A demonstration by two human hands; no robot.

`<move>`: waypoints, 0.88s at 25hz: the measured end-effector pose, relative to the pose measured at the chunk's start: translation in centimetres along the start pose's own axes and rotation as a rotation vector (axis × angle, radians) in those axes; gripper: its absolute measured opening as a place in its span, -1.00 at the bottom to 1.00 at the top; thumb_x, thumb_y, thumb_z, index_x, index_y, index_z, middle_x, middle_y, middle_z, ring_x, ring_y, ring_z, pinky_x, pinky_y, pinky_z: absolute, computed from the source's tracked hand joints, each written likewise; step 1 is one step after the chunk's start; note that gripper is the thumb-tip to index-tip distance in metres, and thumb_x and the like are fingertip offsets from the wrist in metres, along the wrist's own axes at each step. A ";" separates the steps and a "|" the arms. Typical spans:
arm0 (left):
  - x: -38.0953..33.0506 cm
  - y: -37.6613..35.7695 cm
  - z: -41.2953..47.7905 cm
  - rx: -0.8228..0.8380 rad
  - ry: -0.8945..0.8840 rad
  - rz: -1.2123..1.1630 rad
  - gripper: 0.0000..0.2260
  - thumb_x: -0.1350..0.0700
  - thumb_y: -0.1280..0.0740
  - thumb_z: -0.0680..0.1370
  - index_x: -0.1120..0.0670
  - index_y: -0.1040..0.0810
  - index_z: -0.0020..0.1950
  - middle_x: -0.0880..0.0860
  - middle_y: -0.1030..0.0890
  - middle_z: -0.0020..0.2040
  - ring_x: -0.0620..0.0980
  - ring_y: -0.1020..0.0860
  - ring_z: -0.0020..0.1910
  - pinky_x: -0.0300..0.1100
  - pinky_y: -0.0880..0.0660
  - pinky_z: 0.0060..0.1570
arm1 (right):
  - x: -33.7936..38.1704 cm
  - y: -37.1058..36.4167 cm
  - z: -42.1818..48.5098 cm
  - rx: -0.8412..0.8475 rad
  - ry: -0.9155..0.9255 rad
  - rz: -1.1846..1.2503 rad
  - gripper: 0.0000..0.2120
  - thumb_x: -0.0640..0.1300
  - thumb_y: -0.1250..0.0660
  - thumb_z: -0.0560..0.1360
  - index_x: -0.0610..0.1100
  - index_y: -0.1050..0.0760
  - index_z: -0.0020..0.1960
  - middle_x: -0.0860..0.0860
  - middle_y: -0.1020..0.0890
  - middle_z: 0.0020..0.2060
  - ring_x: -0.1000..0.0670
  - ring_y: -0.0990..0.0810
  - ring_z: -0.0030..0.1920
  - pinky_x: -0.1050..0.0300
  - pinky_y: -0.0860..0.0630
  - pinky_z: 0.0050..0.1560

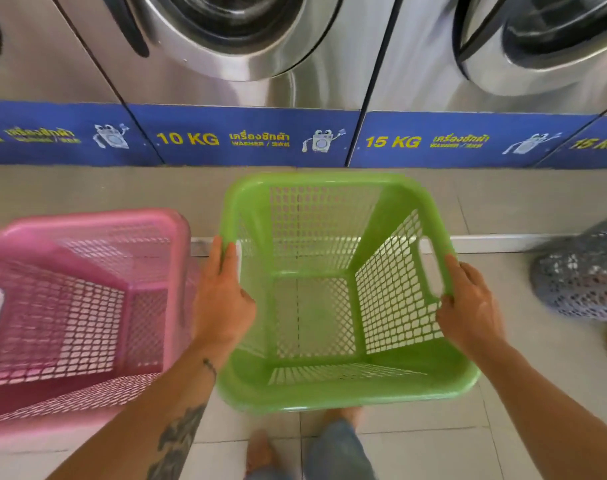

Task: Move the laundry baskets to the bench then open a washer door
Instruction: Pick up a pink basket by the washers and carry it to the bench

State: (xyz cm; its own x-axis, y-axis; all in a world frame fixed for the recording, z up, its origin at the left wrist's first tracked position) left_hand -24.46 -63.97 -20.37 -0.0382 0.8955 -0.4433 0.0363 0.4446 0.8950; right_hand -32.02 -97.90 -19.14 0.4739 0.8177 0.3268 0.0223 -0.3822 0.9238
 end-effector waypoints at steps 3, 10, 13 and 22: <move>1.8 -2.0 -1.1 0.039 -0.022 0.037 -0.27 0.39 -0.29 0.44 0.13 -0.13 0.57 0.04 0.07 0.61 0.07 -0.03 0.58 -0.13 -0.05 0.44 | -0.4 -2.4 -1.1 0.077 -0.043 -0.005 -0.13 -0.42 -0.27 0.35 0.03 -0.08 0.56 -0.14 -0.38 0.36 -0.27 -0.52 0.15 -0.20 -0.56 0.03; 5.0 -9.0 -1.8 0.014 -0.057 -0.048 -0.27 0.44 -0.25 0.37 0.22 -0.17 0.54 0.20 -0.08 0.58 0.18 -0.10 0.55 0.06 -0.20 0.49 | -2.5 -7.7 -0.1 0.126 -0.149 0.108 -0.05 -0.44 -0.30 0.32 0.02 0.00 0.58 -0.13 -0.31 0.41 -0.24 -0.45 0.22 -0.04 -0.51 -0.06; 6.3 -10.9 -2.6 0.055 -0.092 -0.025 -0.27 0.43 -0.24 0.37 0.24 -0.14 0.54 0.25 -0.05 0.57 0.21 -0.05 0.56 0.10 -0.19 0.48 | -3.7 -8.9 -0.3 0.188 -0.143 0.117 0.01 -0.41 -0.35 0.31 0.06 0.08 0.58 -0.05 -0.23 0.44 -0.17 -0.44 0.10 -0.01 -0.55 -0.21; 1.9 -3.0 -2.8 0.280 0.204 -0.131 -0.51 0.24 -0.28 0.48 0.07 -0.38 0.42 0.08 -0.45 0.36 0.12 -0.54 0.19 -0.04 -0.49 0.19 | 2.5 -3.5 -3.5 0.286 -0.019 0.212 -0.36 -0.09 -0.30 0.53 -0.03 -0.15 0.55 -0.06 -0.21 0.54 -0.15 -0.25 0.49 -0.11 -0.26 0.42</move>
State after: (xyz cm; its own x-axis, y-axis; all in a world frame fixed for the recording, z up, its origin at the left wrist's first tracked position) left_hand -27.40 -63.72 -23.78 -0.2584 0.8209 -0.5092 0.2889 0.5687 0.7702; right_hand -33.99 -93.02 -20.84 0.5106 0.7000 0.4992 0.1658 -0.6499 0.7417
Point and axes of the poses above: each hand's wrist, its own z-axis towards the middle knuckle, its own y-axis out of the back of the hand, x = y × z, the point moved 1 cm from there along z, towards the middle knuckle
